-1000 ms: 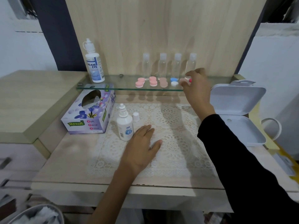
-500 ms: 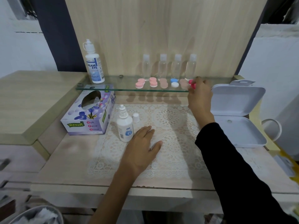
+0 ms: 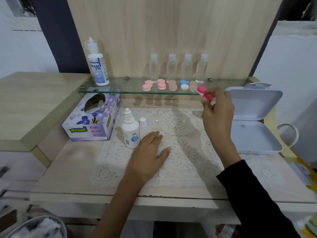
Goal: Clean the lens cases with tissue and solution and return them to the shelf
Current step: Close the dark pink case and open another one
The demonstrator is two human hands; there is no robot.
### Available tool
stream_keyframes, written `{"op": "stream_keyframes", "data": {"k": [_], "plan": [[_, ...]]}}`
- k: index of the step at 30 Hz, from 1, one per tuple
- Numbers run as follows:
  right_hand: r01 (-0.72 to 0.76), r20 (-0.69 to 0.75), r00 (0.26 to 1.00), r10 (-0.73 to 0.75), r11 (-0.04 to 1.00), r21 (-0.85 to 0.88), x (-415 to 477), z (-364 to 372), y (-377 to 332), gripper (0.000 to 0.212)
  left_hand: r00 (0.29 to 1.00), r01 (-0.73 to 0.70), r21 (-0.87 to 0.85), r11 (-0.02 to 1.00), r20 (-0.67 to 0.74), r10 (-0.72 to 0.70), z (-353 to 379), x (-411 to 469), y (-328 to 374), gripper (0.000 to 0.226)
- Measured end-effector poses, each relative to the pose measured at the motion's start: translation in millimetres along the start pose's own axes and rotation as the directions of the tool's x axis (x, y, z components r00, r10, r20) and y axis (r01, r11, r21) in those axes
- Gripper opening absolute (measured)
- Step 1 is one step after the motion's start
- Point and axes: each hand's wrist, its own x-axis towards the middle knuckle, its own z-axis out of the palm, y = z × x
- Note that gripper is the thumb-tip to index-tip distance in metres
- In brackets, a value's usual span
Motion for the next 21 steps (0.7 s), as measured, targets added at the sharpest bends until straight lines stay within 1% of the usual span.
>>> {"op": "stream_keyframes", "data": {"k": [3,5,8,10,12,14,16,19,21], "plan": [[-0.045,0.083,0.996,0.037,0.995,0.086,-19.7,-9.0,-0.1,0.022,1.0,-0.007,0.007,1.0,0.002,0.007,-0.1,-0.6,-0.3,0.056],[-0.091,0.179,0.981,0.073,0.991,0.094,-31.6,-11.0,3.5,0.021,1.0,-0.01,0.005,1.0,0.004,0.009,-0.1,-0.3,-0.3,0.056],[-0.107,0.335,0.94,0.072,0.991,0.086,-48.4,-9.3,12.3,0.024,1.0,-0.01,0.004,1.0,0.001,0.01,-0.2,0.1,-0.4,0.055],[-0.143,0.415,0.905,0.091,0.985,0.098,-59.1,-7.7,16.6,0.024,1.0,-0.01,0.006,1.0,0.005,0.01,-0.1,-0.1,-0.3,0.055],[-0.212,0.469,0.875,0.118,0.966,0.151,-70.1,-5.5,18.8,0.025,1.0,-0.014,0.009,1.0,0.006,0.014,0.2,0.1,-0.5,0.055],[-0.249,0.503,0.855,0.127,0.951,0.183,-77.9,-2.4,20.3,0.027,1.0,-0.021,0.005,1.0,0.007,0.021,0.1,0.4,-0.9,0.054],[-0.238,0.521,0.845,0.118,0.957,0.168,-82.6,-0.9,21.2,0.029,0.999,-0.033,-0.003,0.999,0.006,0.033,-0.2,0.5,-0.9,0.054],[-0.151,0.534,0.843,0.063,0.981,0.122,-83.7,-1.0,23.4,0.033,0.999,-0.048,-0.021,0.999,-0.01,0.048,-1.2,-0.8,-1.2,0.054],[-0.097,0.546,0.838,0.026,0.99,0.102,-83.3,-1.2,23.6,0.04,0.998,-0.066,-0.034,0.997,-0.025,0.066,-2.0,-1.5,-1.5,0.052]]}}
